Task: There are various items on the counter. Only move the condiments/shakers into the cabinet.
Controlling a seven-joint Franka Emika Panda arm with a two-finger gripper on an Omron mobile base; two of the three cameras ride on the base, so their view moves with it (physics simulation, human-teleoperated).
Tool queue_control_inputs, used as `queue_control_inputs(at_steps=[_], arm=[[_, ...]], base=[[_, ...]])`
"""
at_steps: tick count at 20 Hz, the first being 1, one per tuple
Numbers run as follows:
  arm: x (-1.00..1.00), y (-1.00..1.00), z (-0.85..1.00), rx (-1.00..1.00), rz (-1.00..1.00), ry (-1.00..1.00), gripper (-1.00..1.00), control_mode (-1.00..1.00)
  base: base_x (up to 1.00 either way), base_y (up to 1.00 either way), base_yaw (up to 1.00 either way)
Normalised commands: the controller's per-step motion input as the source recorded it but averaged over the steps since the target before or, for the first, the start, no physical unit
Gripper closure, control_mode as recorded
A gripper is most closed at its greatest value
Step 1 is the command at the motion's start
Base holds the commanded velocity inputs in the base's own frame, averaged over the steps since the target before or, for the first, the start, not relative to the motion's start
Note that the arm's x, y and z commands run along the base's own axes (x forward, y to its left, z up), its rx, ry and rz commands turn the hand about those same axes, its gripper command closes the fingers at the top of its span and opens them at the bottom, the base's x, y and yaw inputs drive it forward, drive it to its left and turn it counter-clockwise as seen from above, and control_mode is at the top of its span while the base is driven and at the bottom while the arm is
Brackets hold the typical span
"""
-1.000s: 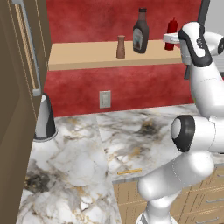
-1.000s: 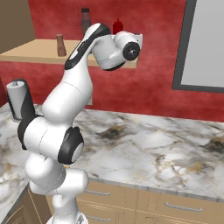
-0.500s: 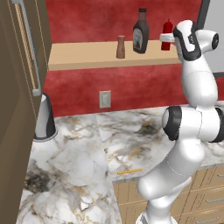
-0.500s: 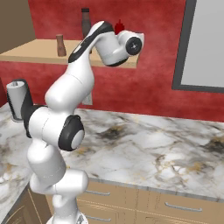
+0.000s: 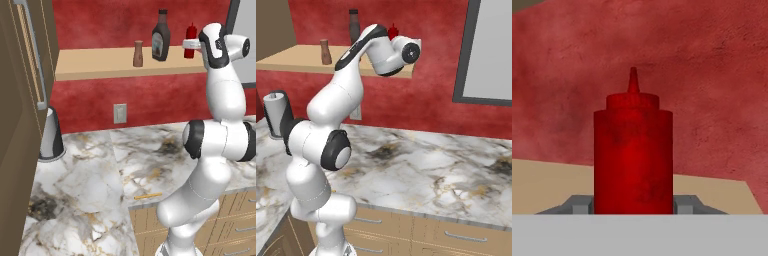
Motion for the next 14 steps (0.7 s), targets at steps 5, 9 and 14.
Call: queue_control_inputs(at_steps=[5,9,14], arm=[[0.0,0.0,-0.34,-0.01,0.0,-0.01,1.0,-1.0],[0.03,0.0,-0.54,-0.04,0.0,0.0,1.0,-1.0],[0.01,0.0,-0.5,-0.03,0.0,0.0,1.0,-1.0]], base=[[0.0,0.0,0.0],[0.0,0.0,0.0],[0.0,0.0,0.0]])
